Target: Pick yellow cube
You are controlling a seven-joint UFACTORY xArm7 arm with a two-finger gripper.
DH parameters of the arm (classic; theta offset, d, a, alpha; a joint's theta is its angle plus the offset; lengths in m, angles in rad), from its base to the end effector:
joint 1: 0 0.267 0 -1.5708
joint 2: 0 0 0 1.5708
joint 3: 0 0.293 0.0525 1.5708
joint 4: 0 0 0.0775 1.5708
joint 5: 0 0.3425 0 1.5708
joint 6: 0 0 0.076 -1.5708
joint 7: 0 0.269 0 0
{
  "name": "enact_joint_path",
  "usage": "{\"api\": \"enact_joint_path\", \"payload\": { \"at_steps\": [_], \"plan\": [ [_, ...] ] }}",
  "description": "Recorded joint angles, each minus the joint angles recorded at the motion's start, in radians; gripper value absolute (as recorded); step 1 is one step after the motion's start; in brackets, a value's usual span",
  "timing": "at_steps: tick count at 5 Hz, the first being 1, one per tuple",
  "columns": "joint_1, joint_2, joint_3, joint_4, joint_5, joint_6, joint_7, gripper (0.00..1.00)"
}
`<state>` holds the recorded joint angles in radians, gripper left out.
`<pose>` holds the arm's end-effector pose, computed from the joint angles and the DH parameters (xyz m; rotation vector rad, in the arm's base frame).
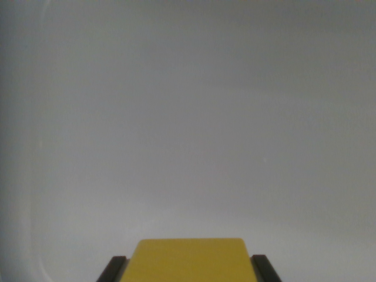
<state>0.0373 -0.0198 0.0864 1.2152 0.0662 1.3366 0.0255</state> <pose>0.4387 0.0708 0.2464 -3.0807 -0.1225 0.1635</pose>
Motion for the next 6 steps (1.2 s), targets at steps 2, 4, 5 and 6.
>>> {"api": "enact_joint_path", "payload": {
  "at_steps": [2, 4, 5, 6],
  "plan": [
    [-0.0005, -0.014, 0.000, 0.027, 0.0002, 0.041, 0.001, 1.00],
    [-0.0010, -0.029, -0.001, 0.054, 0.0003, 0.083, 0.003, 1.00],
    [-0.0015, -0.043, -0.001, 0.080, 0.0004, 0.122, 0.004, 1.00],
    [-0.0015, -0.043, -0.001, 0.080, 0.0004, 0.122, 0.004, 1.00]
  ]
}}
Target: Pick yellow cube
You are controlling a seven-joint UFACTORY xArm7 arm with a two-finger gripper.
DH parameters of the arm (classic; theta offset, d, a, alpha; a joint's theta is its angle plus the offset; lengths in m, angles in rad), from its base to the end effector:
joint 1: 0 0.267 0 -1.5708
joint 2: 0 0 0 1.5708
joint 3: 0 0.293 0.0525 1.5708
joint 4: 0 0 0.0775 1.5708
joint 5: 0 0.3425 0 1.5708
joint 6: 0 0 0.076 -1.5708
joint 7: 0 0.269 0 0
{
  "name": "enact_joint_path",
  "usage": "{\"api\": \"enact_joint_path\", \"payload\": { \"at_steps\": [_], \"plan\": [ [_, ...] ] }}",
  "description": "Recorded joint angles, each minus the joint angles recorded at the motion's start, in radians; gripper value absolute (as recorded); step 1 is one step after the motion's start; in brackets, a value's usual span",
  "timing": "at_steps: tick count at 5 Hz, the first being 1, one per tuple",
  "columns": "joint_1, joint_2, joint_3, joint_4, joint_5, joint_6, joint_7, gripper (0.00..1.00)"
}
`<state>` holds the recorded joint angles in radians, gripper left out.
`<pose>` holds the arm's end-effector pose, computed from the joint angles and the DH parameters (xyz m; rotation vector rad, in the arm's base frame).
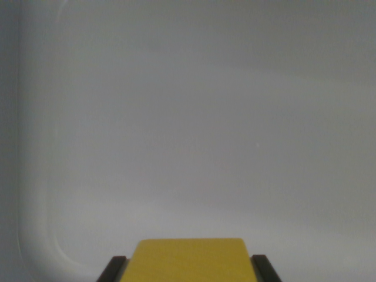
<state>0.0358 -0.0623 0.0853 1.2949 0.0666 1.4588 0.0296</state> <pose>0.4285 0.0696 0.2909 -3.0822 -0.1237 0.1637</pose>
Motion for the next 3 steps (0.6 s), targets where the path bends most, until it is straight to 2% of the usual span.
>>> {"api": "enact_joint_path", "payload": {
  "at_steps": [1, 2, 3],
  "plan": [
    [-0.0005, -0.013, 0.000, 0.024, 0.0001, 0.037, 0.001, 1.00],
    [-0.0005, -0.013, 0.000, 0.024, 0.0001, 0.037, 0.001, 1.00],
    [-0.0009, -0.025, -0.001, 0.046, 0.0003, 0.071, 0.002, 1.00]
  ]
}}
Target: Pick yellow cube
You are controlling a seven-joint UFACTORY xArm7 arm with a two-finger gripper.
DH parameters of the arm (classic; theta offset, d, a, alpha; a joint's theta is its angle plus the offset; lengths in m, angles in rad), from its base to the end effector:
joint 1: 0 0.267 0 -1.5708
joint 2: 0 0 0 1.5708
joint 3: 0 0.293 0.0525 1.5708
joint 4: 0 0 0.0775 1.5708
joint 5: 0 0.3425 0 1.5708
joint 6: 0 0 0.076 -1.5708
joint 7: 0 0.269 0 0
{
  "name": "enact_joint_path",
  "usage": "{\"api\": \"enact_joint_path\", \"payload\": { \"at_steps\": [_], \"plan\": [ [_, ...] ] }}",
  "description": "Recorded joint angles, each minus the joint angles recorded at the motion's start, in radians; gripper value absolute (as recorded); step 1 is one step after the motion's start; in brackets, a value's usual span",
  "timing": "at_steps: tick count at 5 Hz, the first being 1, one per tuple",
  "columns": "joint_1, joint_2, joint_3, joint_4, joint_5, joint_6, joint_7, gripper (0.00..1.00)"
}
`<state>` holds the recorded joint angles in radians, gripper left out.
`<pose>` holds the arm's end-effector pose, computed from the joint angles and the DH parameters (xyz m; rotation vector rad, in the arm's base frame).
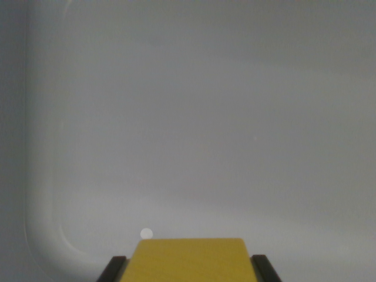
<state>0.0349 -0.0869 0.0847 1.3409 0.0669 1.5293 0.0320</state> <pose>0.4202 0.0686 0.3164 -3.0833 -0.1245 0.1636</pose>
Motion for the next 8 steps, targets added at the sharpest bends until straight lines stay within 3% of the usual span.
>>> {"api": "enact_joint_path", "payload": {
  "at_steps": [1, 2, 8],
  "plan": [
    [0.0000, 0.000, 0.000, 0.000, 0.0000, 0.000, 0.000, 1.00],
    [-0.0004, -0.010, 0.000, 0.019, 0.0001, 0.029, 0.001, 1.00],
    [-0.0012, -0.033, -0.001, 0.062, 0.0003, 0.095, 0.003, 1.00]
  ]
}}
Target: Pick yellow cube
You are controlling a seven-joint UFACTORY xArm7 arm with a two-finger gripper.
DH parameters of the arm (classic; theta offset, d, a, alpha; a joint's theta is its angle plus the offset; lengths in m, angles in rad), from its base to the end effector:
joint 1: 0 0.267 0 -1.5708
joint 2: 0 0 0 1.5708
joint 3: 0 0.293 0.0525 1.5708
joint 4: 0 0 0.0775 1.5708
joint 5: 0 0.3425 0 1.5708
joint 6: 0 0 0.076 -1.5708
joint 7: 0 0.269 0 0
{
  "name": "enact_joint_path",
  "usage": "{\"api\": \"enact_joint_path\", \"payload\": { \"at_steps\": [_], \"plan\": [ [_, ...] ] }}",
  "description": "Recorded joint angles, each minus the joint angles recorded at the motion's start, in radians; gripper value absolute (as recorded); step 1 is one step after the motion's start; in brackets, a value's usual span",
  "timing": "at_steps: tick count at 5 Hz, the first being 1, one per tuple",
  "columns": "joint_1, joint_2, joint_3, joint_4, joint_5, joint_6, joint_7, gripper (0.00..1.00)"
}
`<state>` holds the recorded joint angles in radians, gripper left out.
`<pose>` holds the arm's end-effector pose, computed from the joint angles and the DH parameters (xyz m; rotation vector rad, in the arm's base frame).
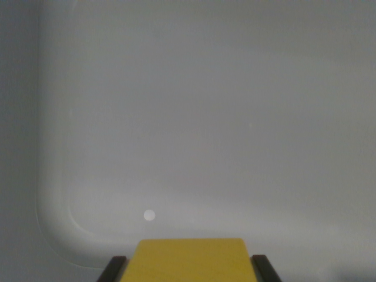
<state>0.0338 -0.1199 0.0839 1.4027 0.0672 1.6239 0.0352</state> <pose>0.4063 0.0671 0.3500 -3.0854 -0.1259 0.1634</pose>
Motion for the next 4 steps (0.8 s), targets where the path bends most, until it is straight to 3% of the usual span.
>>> {"api": "enact_joint_path", "payload": {
  "at_steps": [4],
  "plan": [
    [-0.0002, -0.007, 0.000, 0.013, 0.0001, 0.019, 0.001, 1.00]
  ]
}}
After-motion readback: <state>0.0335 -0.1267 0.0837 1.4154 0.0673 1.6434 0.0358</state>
